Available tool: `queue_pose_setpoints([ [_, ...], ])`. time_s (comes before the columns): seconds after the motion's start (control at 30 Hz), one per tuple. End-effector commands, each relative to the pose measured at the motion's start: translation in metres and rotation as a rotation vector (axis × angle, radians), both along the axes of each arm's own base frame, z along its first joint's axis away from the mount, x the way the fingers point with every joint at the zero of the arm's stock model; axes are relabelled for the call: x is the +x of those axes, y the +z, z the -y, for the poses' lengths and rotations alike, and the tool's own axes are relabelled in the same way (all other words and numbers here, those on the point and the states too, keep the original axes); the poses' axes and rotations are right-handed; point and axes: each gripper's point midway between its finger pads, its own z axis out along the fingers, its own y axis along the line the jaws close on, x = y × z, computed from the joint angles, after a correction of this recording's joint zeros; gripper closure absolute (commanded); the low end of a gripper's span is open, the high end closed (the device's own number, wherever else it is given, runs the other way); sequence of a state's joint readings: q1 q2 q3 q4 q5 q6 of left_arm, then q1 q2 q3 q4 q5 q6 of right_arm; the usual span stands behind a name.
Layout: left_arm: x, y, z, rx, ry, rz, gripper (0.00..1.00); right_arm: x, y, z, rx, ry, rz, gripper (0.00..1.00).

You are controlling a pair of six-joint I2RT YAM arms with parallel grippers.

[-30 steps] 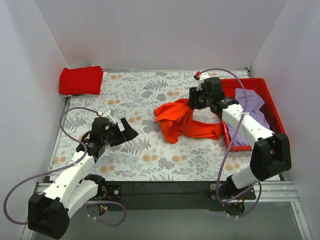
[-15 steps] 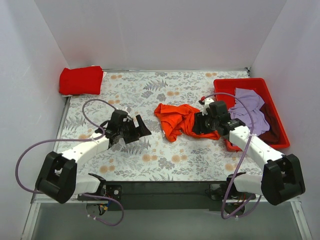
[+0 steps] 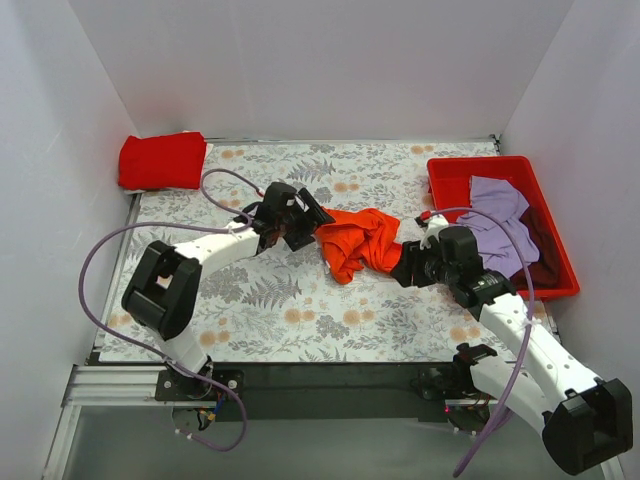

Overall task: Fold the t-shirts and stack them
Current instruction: Flatten the tshirt out

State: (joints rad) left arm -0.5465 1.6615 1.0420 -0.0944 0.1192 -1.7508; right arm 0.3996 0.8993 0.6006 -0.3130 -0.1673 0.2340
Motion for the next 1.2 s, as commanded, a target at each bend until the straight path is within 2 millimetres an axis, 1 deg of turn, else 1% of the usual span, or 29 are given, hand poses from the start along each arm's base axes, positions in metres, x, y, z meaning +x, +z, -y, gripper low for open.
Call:
queue_pose_setpoints([
  [0.0, 0.021, 0.006, 0.007, -0.016, 0.092, -0.004, 0.21, -0.004, 0.005, -0.002, 0.037, -0.001, 0.02, 0.42],
  [0.03, 0.024, 0.004, 0.007, -0.004, 0.102, -0.001, 0.23, -0.006, 0.005, -0.002, 0.041, 0.001, 0.025, 0.42],
  [0.07, 0.027, -0.003, 0.008, 0.011, 0.106, -0.011, 0.24, -0.007, 0.007, -0.002, 0.047, 0.006, 0.029, 0.42],
  [0.1, 0.032, 0.003, 0.011, 0.006, 0.106, 0.002, 0.25, -0.009, 0.006, -0.002, 0.047, 0.006, 0.03, 0.42],
  [0.13, 0.034, 0.004, 0.013, 0.01, 0.104, 0.005, 0.26, -0.01, 0.01, -0.001, 0.054, 0.006, 0.042, 0.42],
  [0.17, 0.036, 0.003, 0.015, 0.012, 0.102, 0.003, 0.28, -0.011, 0.008, -0.001, 0.053, 0.006, 0.043, 0.42],
  [0.2, 0.039, 0.008, 0.018, 0.009, 0.099, 0.015, 0.3, -0.011, 0.008, 0.0, 0.052, 0.006, 0.047, 0.42],
  [0.23, 0.038, 0.008, 0.02, 0.01, 0.094, 0.015, 0.33, -0.013, 0.009, 0.001, 0.054, 0.004, 0.051, 0.42],
  [0.3, 0.044, 0.005, 0.017, 0.03, 0.117, 0.022, 0.34, -0.014, 0.006, 0.002, 0.051, -0.001, 0.052, 0.42],
  [0.33, 0.044, 0.003, 0.017, 0.036, 0.116, 0.016, 0.35, -0.015, 0.006, 0.003, 0.05, 0.0, 0.055, 0.42],
  [0.4, 0.046, -0.002, 0.017, 0.05, 0.116, 0.013, 0.42, -0.016, 0.005, 0.003, 0.05, 0.0, 0.055, 0.42],
  [0.47, 0.048, 0.0, 0.019, 0.053, 0.112, 0.019, 0.5, -0.017, 0.005, 0.004, 0.052, 0.001, 0.056, 0.42],
  [0.57, 0.048, 0.004, 0.021, 0.047, 0.107, 0.022, 0.51, -0.019, 0.003, 0.005, 0.048, -0.001, 0.054, 0.42],
  [0.63, 0.047, 0.01, 0.021, 0.04, 0.107, 0.033, 0.52, -0.02, 0.001, 0.006, 0.048, -0.003, 0.051, 0.42],
  [0.73, 0.045, 0.014, 0.022, 0.037, 0.102, 0.038, 0.61, -0.021, -0.001, 0.006, 0.048, -0.003, 0.047, 0.42],
  [0.77, 0.045, 0.015, 0.021, 0.035, 0.1, 0.039, 0.63, -0.021, -0.001, 0.005, 0.048, 0.001, 0.046, 0.42],
  [0.87, 0.04, 0.011, 0.025, 0.019, 0.093, 0.016, 0.64, -0.022, -0.001, 0.005, 0.051, 0.0, 0.045, 0.42],
  [0.9, 0.039, 0.01, 0.026, 0.015, 0.097, 0.009, 0.67, -0.022, -0.002, 0.005, 0.05, 0.0, 0.044, 0.42],
  [0.93, 0.036, 0.009, 0.027, 0.013, 0.097, 0.004, 0.67, -0.022, -0.001, 0.005, 0.051, 0.0, 0.045, 0.42],
  [1.0, 0.034, 0.015, 0.027, -0.003, 0.103, 0.005, 0.68, -0.022, -0.002, 0.006, 0.05, -0.001, 0.046, 0.42],
  [1.1, 0.03, 0.03, 0.032, -0.029, 0.093, 0.037, 0.67, -0.024, -0.006, 0.006, 0.048, -0.002, 0.036, 0.42],
  [1.17, 0.03, 0.033, 0.036, -0.034, 0.085, 0.051, 0.65, -0.024, -0.006, 0.006, 0.047, -0.004, 0.034, 0.42],
])
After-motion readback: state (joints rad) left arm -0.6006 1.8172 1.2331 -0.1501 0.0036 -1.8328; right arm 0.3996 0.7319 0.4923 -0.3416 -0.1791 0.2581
